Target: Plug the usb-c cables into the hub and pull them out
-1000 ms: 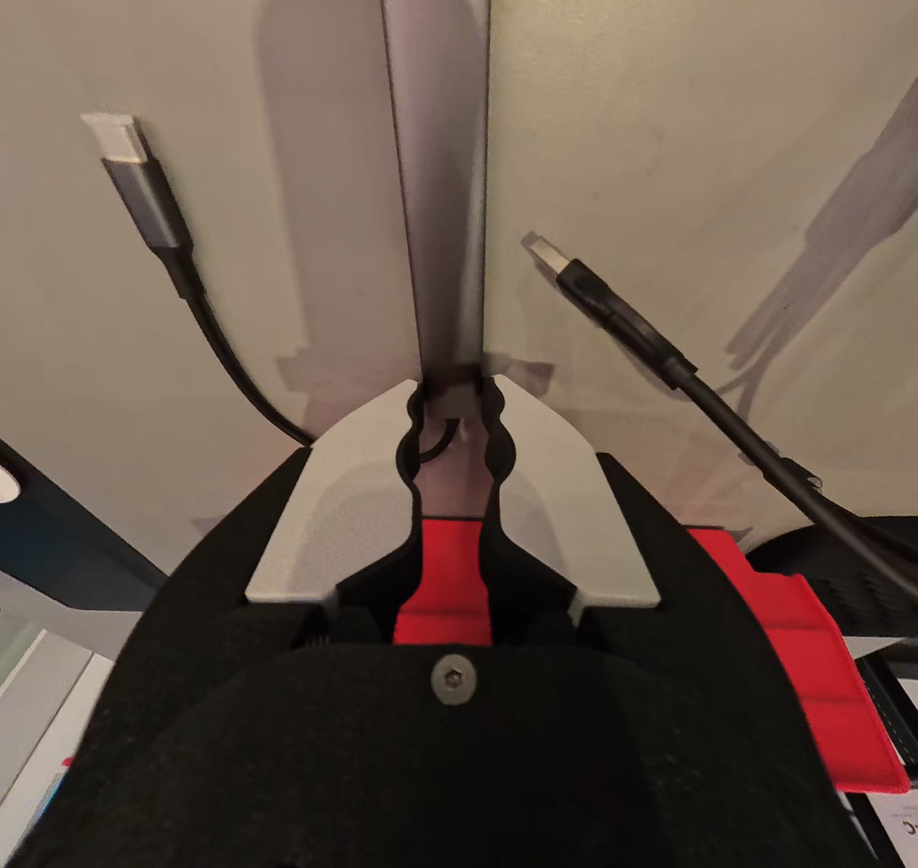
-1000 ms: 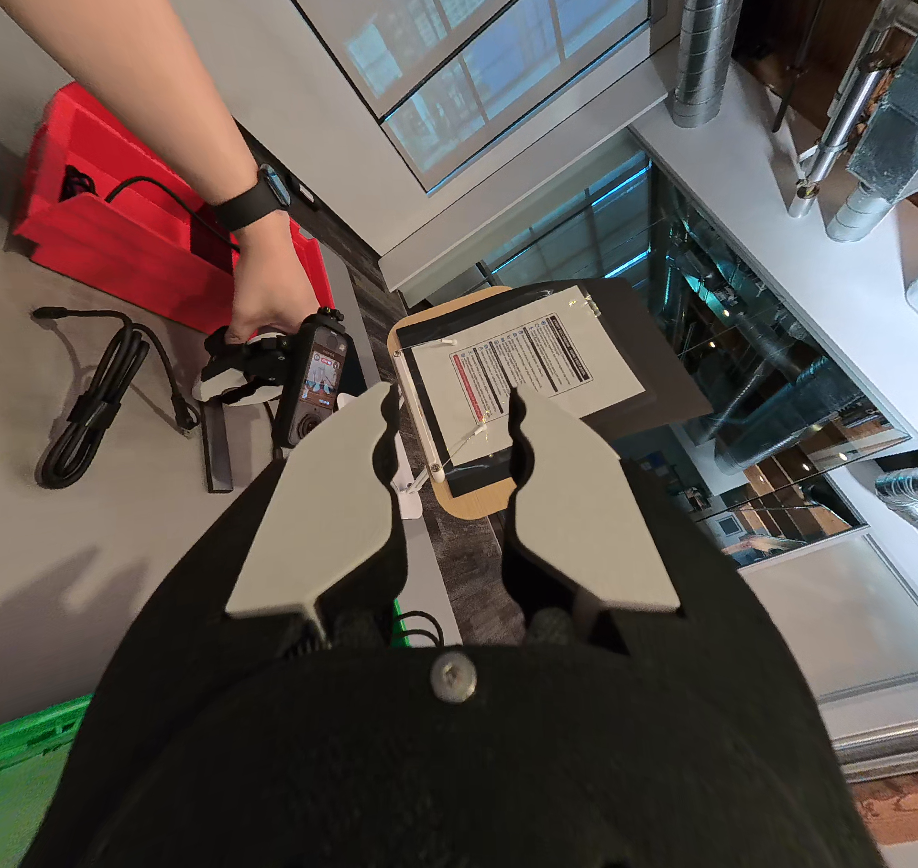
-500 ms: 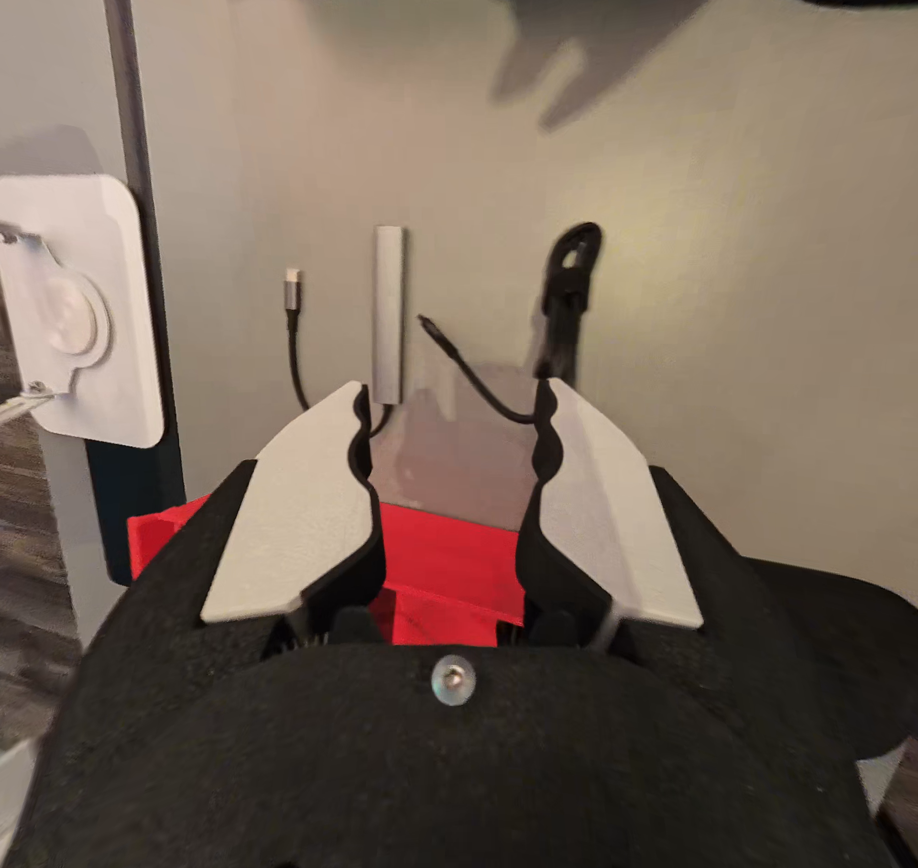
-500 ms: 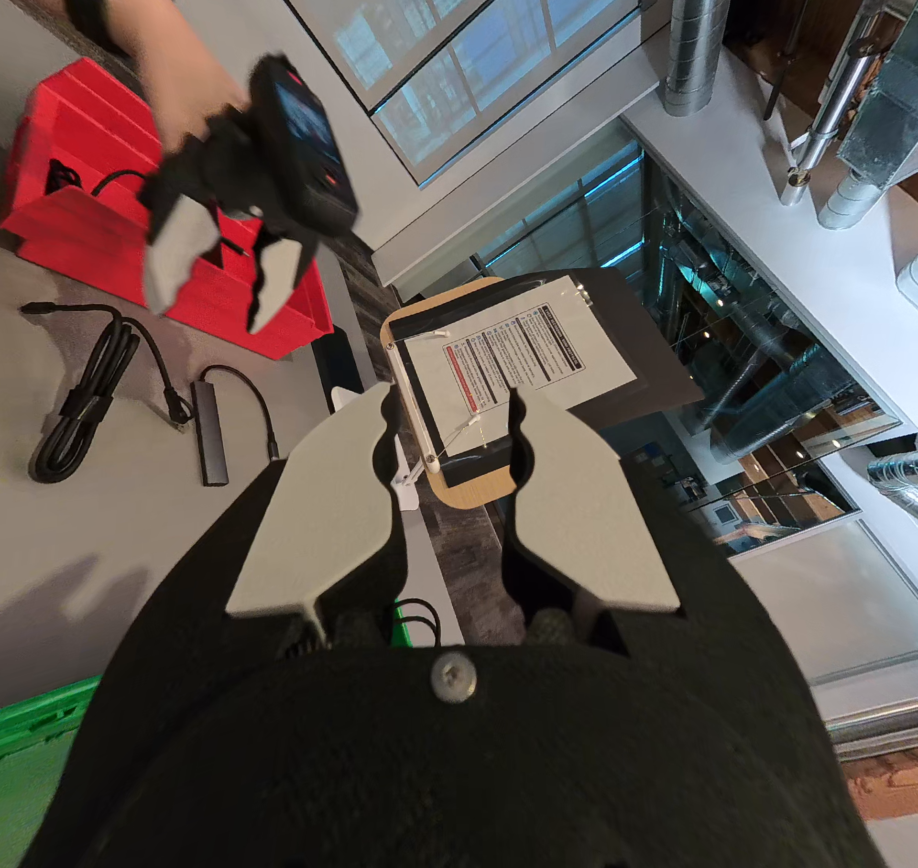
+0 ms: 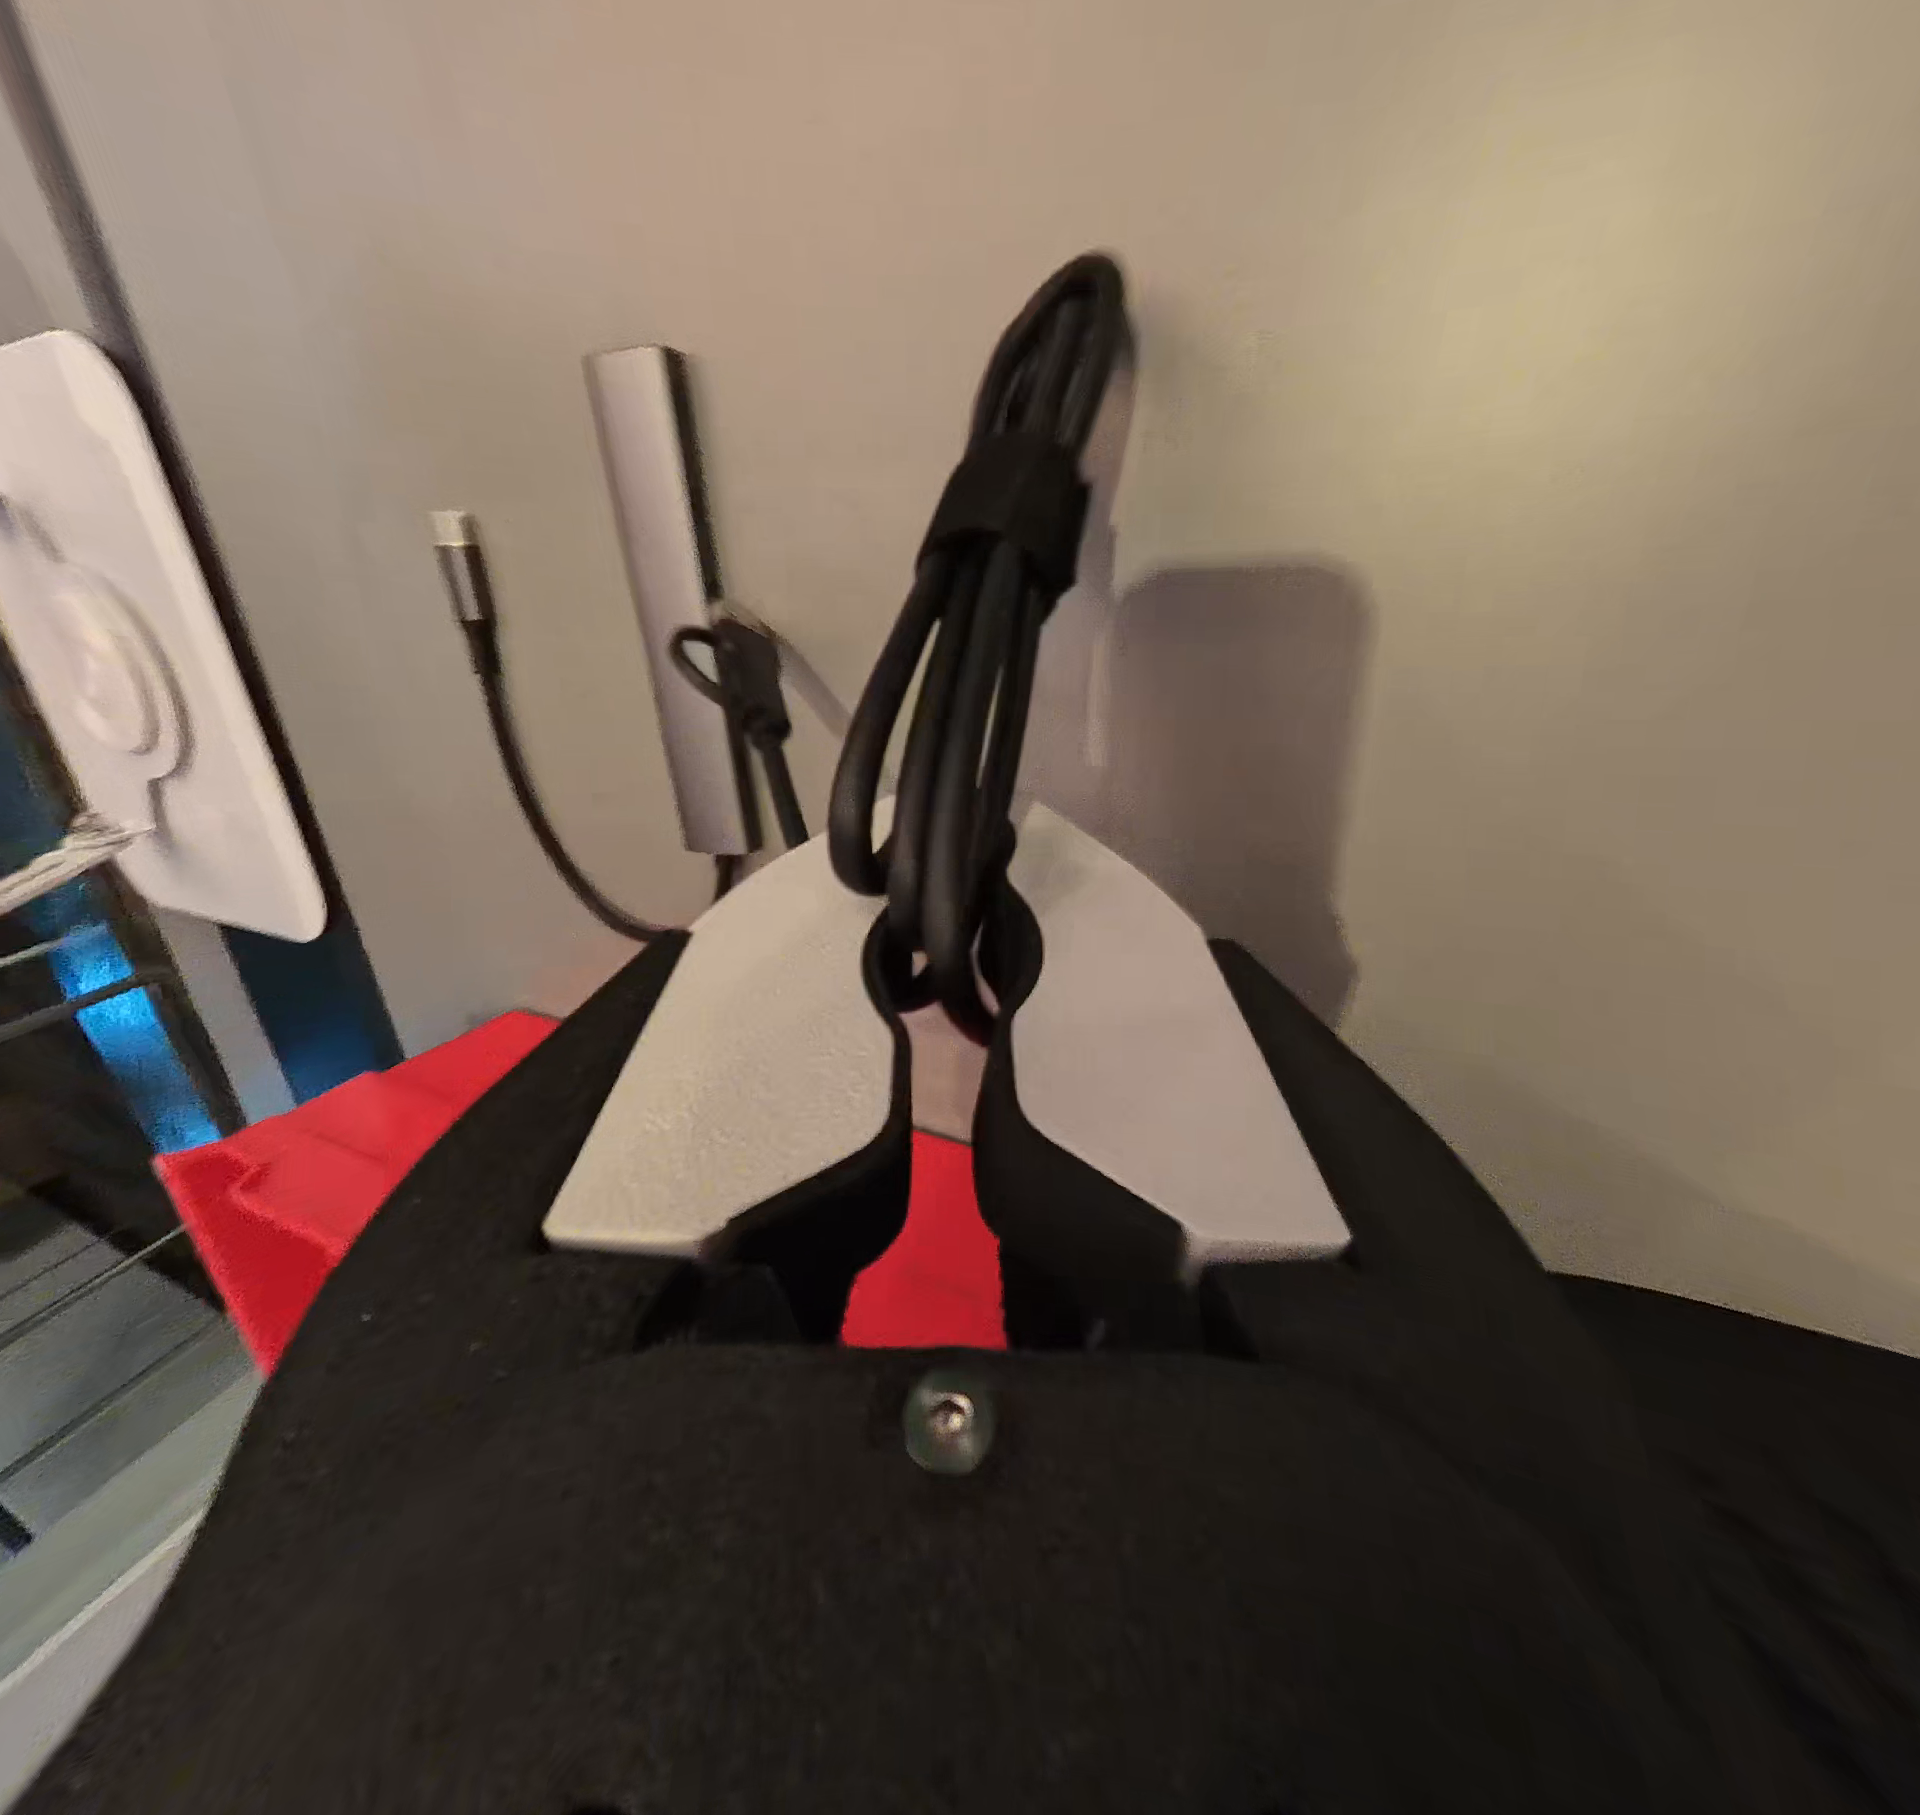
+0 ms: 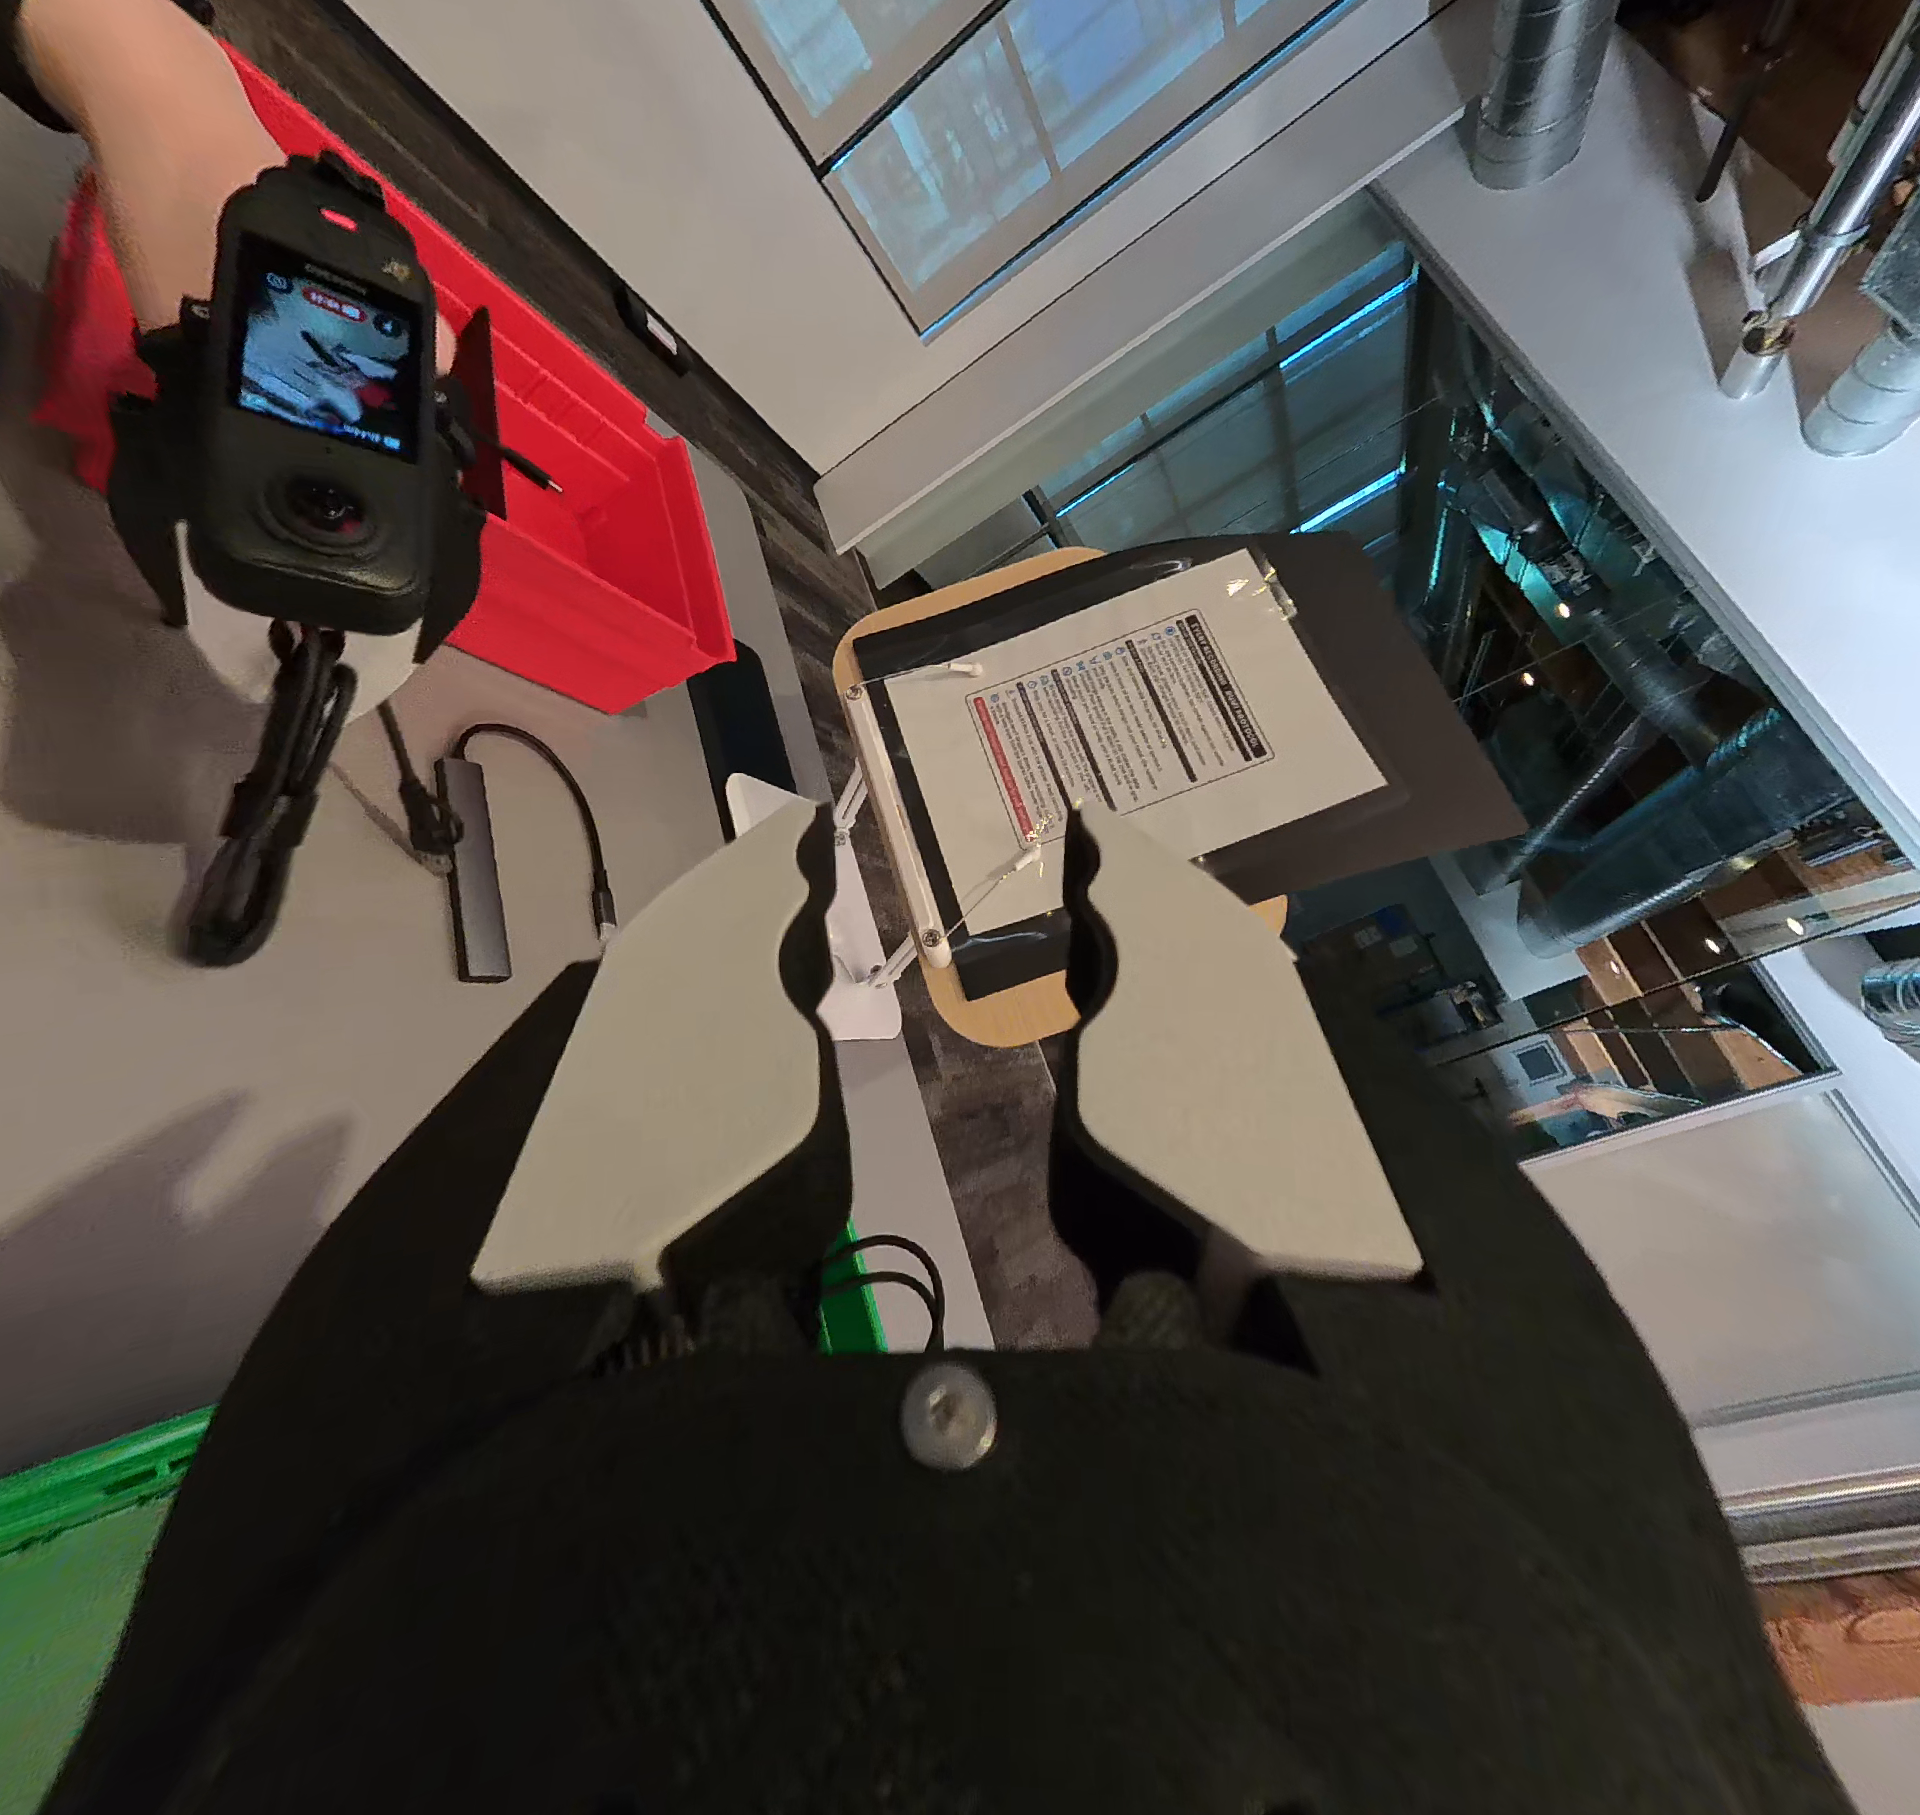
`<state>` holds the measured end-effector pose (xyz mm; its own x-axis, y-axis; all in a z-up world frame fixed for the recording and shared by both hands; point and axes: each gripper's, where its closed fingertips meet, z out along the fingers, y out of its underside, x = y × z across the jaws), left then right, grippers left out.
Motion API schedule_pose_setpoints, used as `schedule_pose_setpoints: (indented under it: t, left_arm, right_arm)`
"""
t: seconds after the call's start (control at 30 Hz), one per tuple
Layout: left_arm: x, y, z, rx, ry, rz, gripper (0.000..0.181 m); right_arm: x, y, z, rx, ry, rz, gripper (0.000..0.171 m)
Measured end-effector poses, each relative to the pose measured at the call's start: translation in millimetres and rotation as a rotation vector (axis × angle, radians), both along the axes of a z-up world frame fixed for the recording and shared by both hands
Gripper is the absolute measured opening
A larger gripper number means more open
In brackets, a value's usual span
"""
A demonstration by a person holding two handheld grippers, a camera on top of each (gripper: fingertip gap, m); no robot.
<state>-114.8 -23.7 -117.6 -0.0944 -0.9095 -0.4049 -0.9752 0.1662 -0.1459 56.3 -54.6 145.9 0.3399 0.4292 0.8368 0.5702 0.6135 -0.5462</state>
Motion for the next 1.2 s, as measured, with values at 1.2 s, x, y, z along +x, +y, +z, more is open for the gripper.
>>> schedule_pose_setpoints:
  t: [1.2]
  left_arm:
    - [37, 19, 235, -0.158, -1.092, 0.24, 0.006]
  right_arm:
    - [-173, 36, -98, -0.937, 0.204, 0.246, 0.008]
